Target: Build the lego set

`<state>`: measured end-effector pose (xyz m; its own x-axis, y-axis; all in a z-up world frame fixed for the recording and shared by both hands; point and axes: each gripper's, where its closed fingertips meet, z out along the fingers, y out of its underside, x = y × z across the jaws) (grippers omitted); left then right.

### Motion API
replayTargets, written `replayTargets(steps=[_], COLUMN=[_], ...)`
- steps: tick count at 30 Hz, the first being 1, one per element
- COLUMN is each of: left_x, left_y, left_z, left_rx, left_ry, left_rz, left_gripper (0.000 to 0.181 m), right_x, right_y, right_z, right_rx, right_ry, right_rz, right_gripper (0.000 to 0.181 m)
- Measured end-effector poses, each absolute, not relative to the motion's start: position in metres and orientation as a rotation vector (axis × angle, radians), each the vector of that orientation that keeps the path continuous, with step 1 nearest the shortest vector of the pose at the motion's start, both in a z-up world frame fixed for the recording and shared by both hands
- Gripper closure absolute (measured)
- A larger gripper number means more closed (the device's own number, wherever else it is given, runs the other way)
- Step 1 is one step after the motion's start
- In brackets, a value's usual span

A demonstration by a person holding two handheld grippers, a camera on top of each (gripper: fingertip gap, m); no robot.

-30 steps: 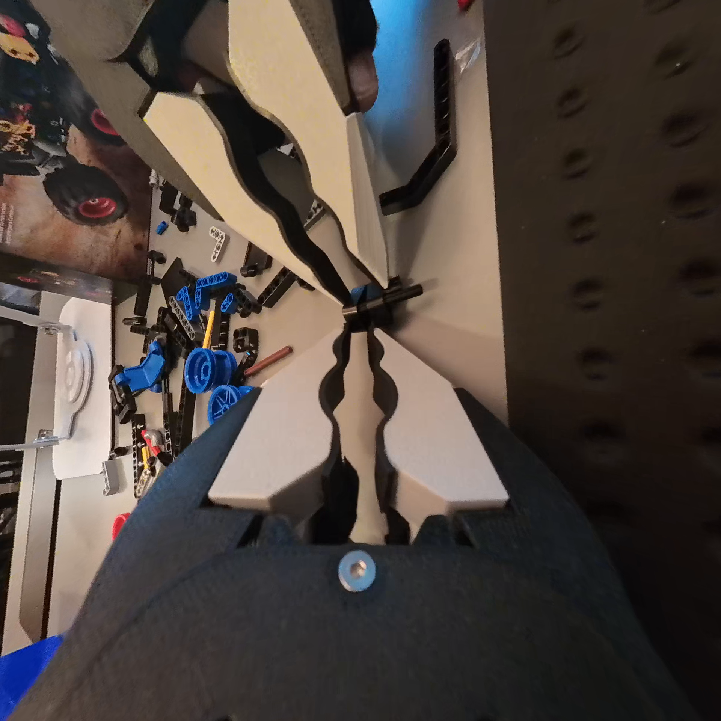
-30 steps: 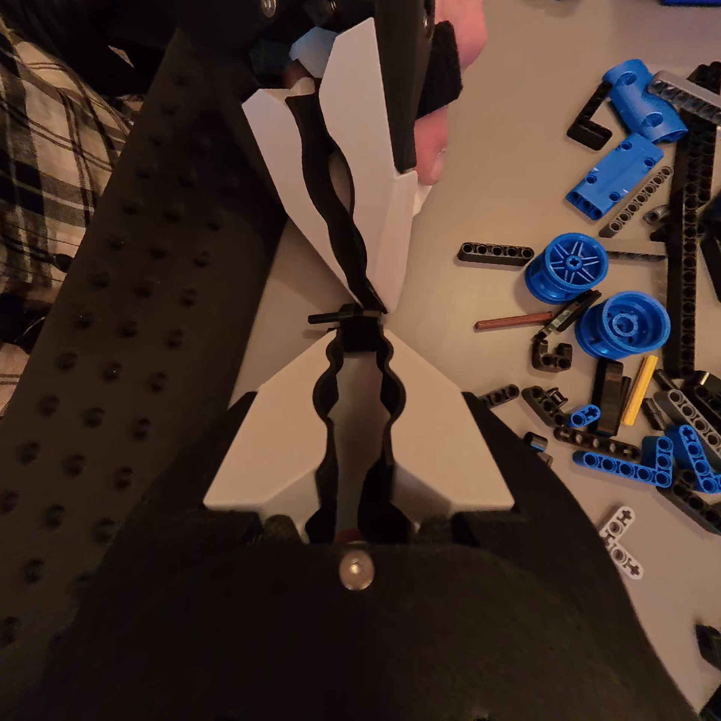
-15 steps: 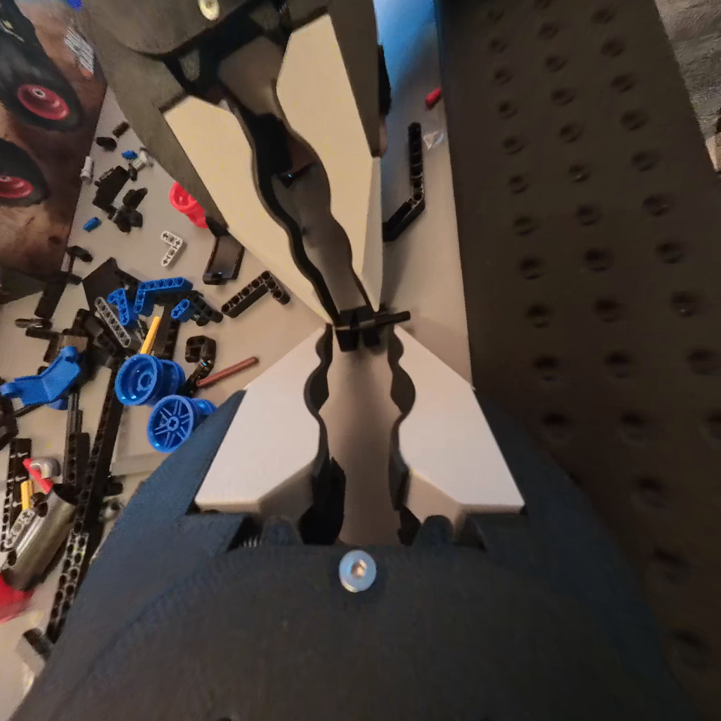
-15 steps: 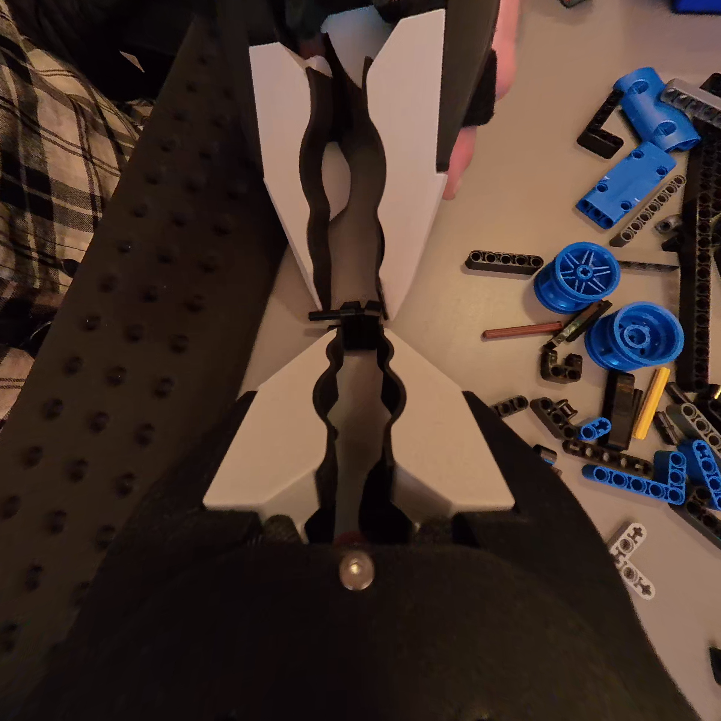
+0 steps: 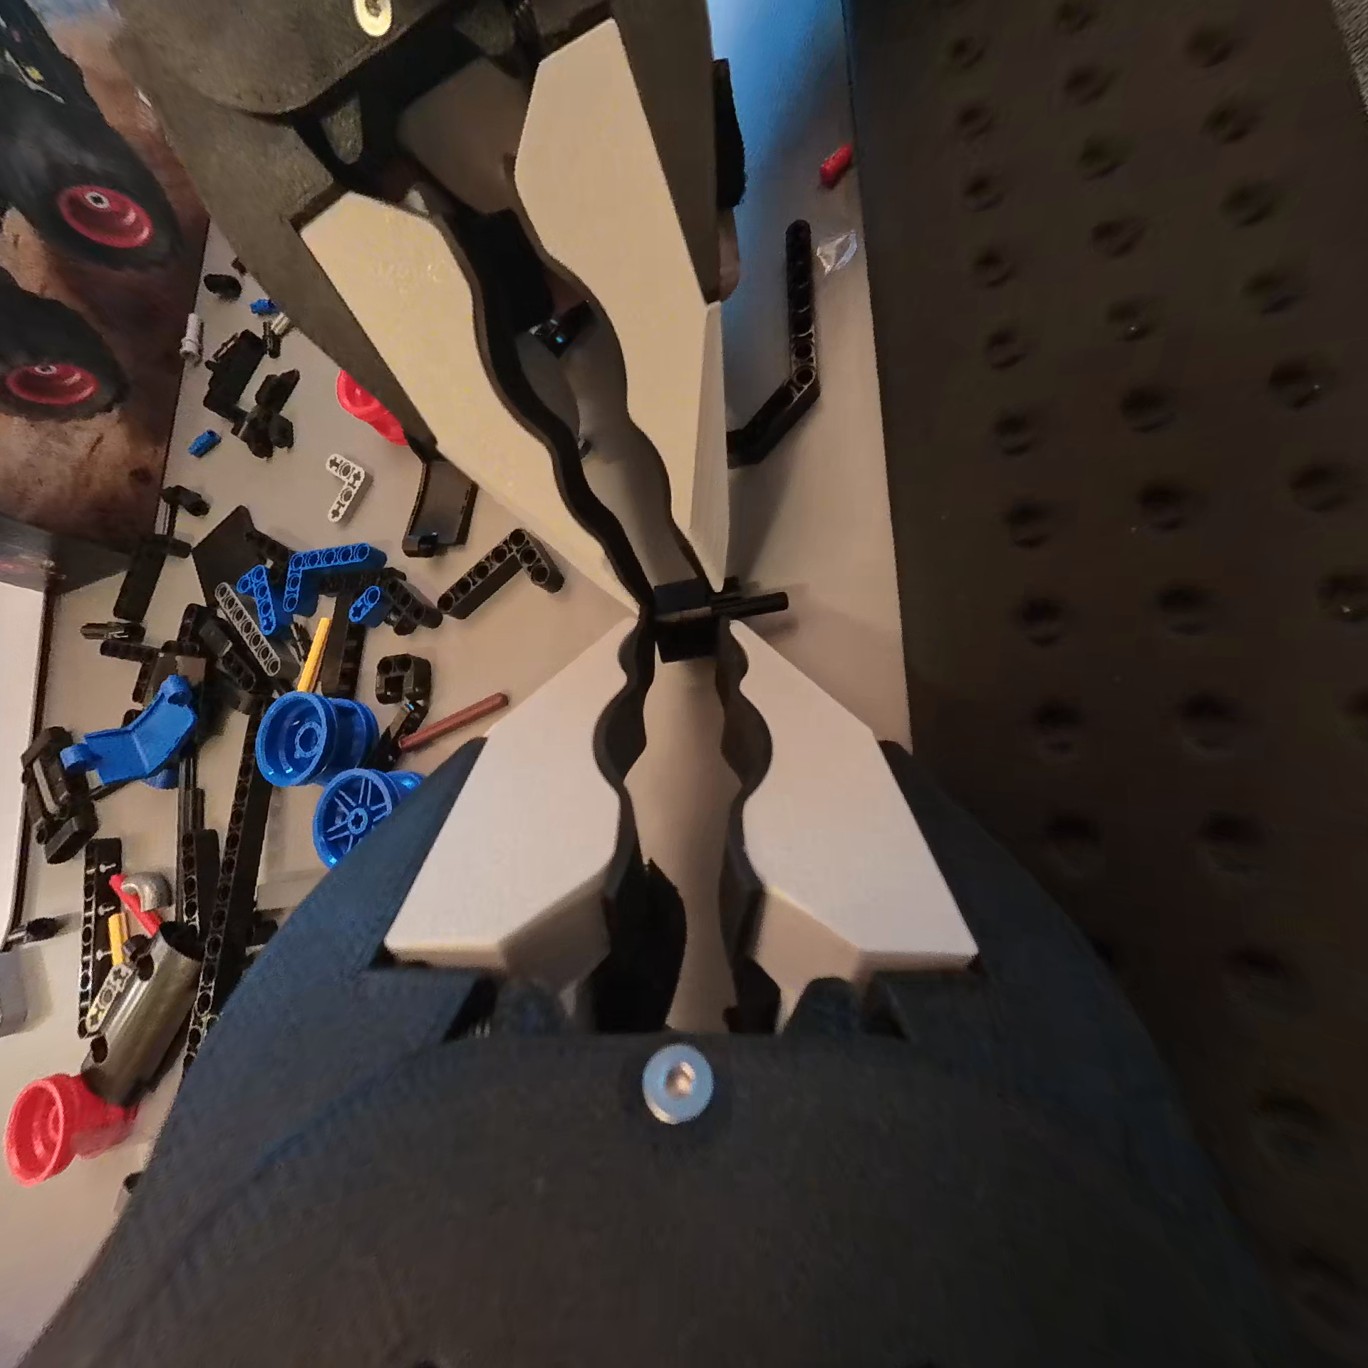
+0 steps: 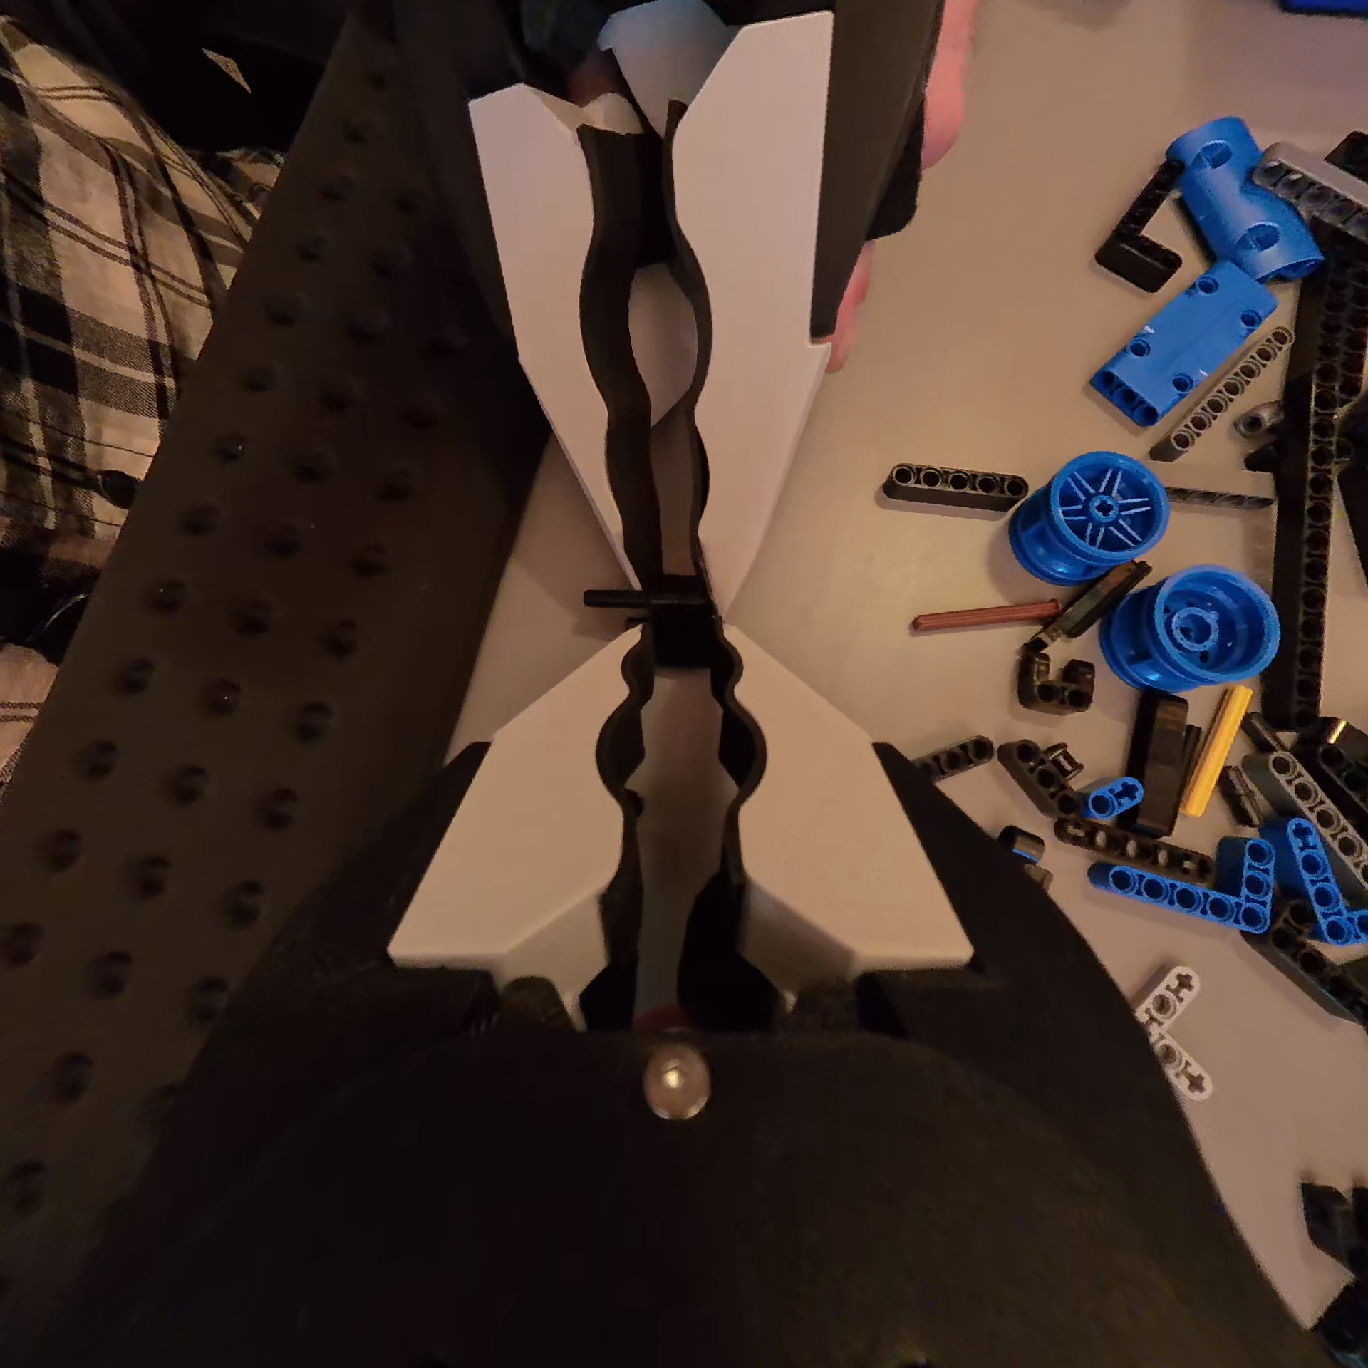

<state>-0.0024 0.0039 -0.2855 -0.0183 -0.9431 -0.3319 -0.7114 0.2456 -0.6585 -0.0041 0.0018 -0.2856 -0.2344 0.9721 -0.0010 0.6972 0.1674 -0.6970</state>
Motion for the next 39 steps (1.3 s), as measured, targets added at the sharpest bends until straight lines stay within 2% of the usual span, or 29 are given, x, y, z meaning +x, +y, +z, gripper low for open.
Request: replayTargets(steps=[7, 11, 12, 17, 24, 25, 31, 32, 35, 37, 39], left_x=[-0.004, -0.006, -0.006, -0.008, -0.009, -0.007, -0.008, -0.009, -0.007, -0.005, -0.006], left_y=[0.012, 0.017, 0.017, 0.019, 0.017, 0.017, 0.021, 0.023, 0.022, 0.021, 0.022], left_z=[-0.278, -0.283, -0.284, -0.286, -0.288, -0.287, -0.287, -0.287, -0.287, -0.288, -0.289], left_rx=[-1.528, -1.558, -1.564, -1.593, -1.626, -1.629, -1.645, -1.655, -1.652, -1.655, -1.668], left_ry=[1.714, 1.705, 1.708, 1.684, 1.661, 1.649, 1.622, 1.610, 1.610, 1.611, 1.599], left_rz=[-0.377, -0.366, -0.364, -0.378, -0.396, -0.403, -0.382, -0.383, -0.384, -0.389, -0.390], left_gripper=[0.166, 0.166, 0.166, 0.166, 0.167, 0.167, 0.166, 0.166, 0.166, 0.166, 0.166], right_x=[-0.005, -0.006, -0.006, -0.013, -0.014, -0.013, -0.010, -0.010, -0.012, -0.014, -0.014], right_y=[0.010, 0.011, 0.009, 0.010, 0.014, 0.015, 0.018, 0.016, 0.011, 0.013, 0.014], right_z=[-0.274, -0.284, -0.288, -0.289, -0.291, -0.291, -0.290, -0.288, -0.291, -0.293, -0.293], right_rx=[-1.536, -1.548, -1.549, -1.569, -1.614, -1.620, -1.646, -1.646, -1.649, -1.668, -1.678], right_ry=[-1.933, -1.959, -1.979, -1.944, -1.932, -1.931, -1.901, -1.907, -1.924, -1.911, -1.898], right_rz=[0.786, 0.708, 0.699, 0.738, 0.737, 0.731, 0.723, 0.728, 0.721, 0.718, 0.736], right_gripper=[0.167, 0.133, 0.131, 0.145, 0.149, 0.160, 0.157, 0.140, 0.131, 0.142, 0.143])
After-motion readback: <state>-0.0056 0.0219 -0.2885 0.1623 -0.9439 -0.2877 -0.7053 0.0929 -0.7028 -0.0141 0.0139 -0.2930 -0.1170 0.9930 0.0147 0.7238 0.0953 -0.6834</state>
